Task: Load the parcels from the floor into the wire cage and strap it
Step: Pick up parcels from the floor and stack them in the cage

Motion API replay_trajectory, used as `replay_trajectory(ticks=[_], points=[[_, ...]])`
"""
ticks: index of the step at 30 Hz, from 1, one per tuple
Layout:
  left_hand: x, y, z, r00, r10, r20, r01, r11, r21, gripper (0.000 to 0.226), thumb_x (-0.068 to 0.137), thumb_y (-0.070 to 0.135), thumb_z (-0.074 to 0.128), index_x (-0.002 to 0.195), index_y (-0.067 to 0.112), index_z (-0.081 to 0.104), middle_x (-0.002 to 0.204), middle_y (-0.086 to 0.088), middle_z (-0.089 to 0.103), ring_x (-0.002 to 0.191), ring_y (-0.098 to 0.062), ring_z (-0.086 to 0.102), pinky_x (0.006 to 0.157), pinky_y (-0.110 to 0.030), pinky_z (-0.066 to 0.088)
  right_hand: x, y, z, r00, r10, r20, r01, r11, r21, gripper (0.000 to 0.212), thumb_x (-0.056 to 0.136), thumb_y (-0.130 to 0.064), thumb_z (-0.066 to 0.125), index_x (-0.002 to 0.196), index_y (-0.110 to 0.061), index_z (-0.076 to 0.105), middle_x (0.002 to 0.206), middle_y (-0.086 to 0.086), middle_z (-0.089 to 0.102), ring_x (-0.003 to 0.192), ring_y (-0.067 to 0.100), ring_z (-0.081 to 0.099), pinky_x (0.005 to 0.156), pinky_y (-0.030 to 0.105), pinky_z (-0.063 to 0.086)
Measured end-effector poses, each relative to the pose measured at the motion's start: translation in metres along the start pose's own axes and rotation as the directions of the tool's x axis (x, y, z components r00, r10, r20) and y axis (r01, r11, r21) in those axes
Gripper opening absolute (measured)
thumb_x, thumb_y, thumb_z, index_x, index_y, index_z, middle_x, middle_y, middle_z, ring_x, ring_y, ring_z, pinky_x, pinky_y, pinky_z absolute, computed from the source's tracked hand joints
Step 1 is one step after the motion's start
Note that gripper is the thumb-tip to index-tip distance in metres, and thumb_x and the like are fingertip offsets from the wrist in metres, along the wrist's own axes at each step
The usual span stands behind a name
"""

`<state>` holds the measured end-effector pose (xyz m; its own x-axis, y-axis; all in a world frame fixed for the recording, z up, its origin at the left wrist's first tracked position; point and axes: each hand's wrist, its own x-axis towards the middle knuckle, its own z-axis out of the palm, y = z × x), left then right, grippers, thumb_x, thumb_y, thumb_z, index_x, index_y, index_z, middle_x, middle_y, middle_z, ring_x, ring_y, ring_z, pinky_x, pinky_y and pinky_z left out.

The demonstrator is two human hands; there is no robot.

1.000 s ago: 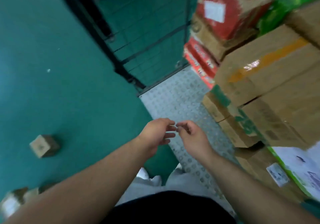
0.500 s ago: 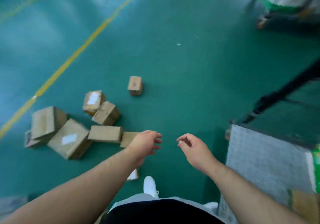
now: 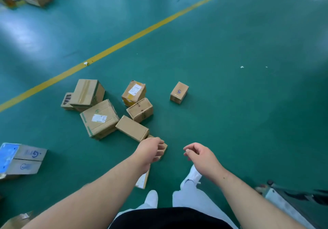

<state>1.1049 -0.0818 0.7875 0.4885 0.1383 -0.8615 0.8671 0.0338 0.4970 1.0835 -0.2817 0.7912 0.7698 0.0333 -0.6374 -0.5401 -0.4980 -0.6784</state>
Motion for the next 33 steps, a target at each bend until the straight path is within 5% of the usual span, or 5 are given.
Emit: replay_trajectory(ticks=[11, 17, 22, 33], points=[[0.076, 0.138, 0.092, 0.994, -0.015, -0.11, 0.006, 0.997, -0.077, 0.021, 0.1, 0.026, 0.057, 0.112, 0.015, 0.071, 0.107, -0.006, 0.075, 0.095, -0.023, 0.072, 0.084, -0.038, 0.055, 0.17, -0.035, -0.156, 0.996, 0.007, 0.089, 0.008, 0.986, -0.166, 0.017, 0.097, -0.023, 0.05, 0.1, -0.027, 0.066, 0.101, 0.0, 0.074, 0.078, 0.015, 0.062, 0.065, 0.028, 0.05], [0.096, 0.185, 0.09, 0.979, -0.052, -0.195, 0.009, 0.976, -0.215, 0.022, 0.1, 0.024, 0.057, 0.11, 0.013, 0.073, 0.108, -0.008, 0.075, 0.102, -0.027, 0.072, 0.094, -0.043, 0.057, 0.247, -0.08, -0.191, 0.989, 0.005, 0.15, 0.033, 0.968, -0.249, 0.018, 0.097, -0.024, 0.048, 0.098, -0.028, 0.065, 0.1, 0.0, 0.074, 0.079, 0.019, 0.065, 0.071, 0.034, 0.055], [0.146, 0.235, 0.078, 0.958, -0.095, -0.272, 0.015, 0.959, -0.283, 0.021, 0.102, 0.023, 0.054, 0.112, 0.012, 0.07, 0.109, -0.009, 0.074, 0.102, -0.027, 0.07, 0.088, -0.04, 0.054, 0.311, -0.109, -0.198, 0.972, 0.029, 0.231, 0.04, 0.957, -0.288, 0.016, 0.097, -0.027, 0.05, 0.1, -0.029, 0.065, 0.102, -0.007, 0.073, 0.096, 0.021, 0.07, 0.078, 0.037, 0.058], [0.316, 0.393, 0.083, 0.977, -0.165, -0.137, 0.137, 0.972, -0.191, 0.022, 0.098, 0.03, 0.057, 0.11, 0.017, 0.071, 0.106, -0.003, 0.076, 0.093, -0.021, 0.071, 0.077, -0.034, 0.054, 0.48, -0.176, -0.272, 0.962, 0.212, 0.172, -0.085, 0.832, -0.549, 0.018, 0.1, -0.027, 0.048, 0.106, -0.023, 0.065, 0.094, -0.008, 0.067, 0.074, 0.012, 0.059, 0.064, 0.025, 0.043]])
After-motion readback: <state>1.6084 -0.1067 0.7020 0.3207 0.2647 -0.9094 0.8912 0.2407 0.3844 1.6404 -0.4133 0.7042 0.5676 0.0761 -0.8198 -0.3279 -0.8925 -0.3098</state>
